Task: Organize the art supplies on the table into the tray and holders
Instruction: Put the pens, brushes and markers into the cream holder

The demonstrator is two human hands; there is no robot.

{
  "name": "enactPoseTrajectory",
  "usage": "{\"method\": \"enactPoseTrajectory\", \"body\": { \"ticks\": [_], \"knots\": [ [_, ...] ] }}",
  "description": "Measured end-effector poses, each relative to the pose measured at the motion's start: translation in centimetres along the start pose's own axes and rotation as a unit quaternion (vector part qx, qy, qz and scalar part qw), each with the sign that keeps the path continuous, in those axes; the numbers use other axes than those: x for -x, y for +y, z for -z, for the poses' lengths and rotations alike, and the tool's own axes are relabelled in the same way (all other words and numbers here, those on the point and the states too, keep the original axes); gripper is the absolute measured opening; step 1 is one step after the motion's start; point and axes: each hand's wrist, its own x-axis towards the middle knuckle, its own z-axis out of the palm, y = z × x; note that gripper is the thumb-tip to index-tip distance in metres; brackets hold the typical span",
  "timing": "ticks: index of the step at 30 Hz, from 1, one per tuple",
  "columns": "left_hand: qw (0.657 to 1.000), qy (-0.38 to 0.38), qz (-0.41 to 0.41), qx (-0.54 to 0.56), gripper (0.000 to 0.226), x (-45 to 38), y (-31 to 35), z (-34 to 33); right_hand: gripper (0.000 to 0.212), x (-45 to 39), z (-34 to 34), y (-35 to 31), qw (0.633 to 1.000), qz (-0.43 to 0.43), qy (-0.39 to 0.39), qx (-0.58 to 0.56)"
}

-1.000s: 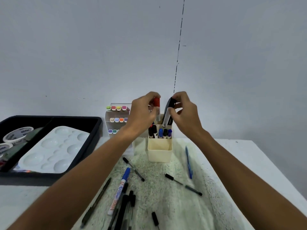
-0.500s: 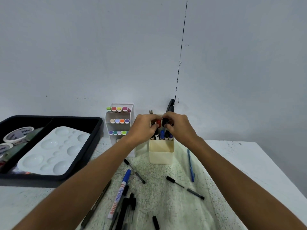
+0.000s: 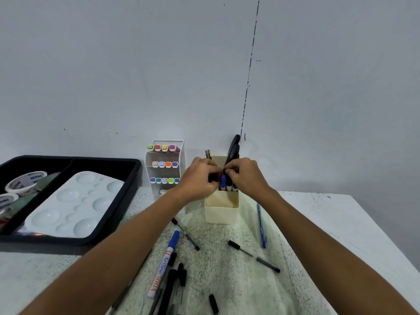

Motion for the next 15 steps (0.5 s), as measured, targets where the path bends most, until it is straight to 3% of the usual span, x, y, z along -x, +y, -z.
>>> {"method": "enactPoseTrajectory", "body": {
  "ticks": [8, 15],
  "knots": [
    [0.998, -0.052, 0.027, -0.038, 0.049, -0.5, 0.4, 0.5, 0.030, -0.3, -0.3, -0.2, 0.998, -0.050, -0.043, 0.008],
    [0.997, -0.055, 0.018, -0.059, 0.050, -0.4, 1.0, 0.8, 0.030, -0.2, 0.1, -0.4, 0.997, -0.063, -0.051, 0.002]
  ]
}}
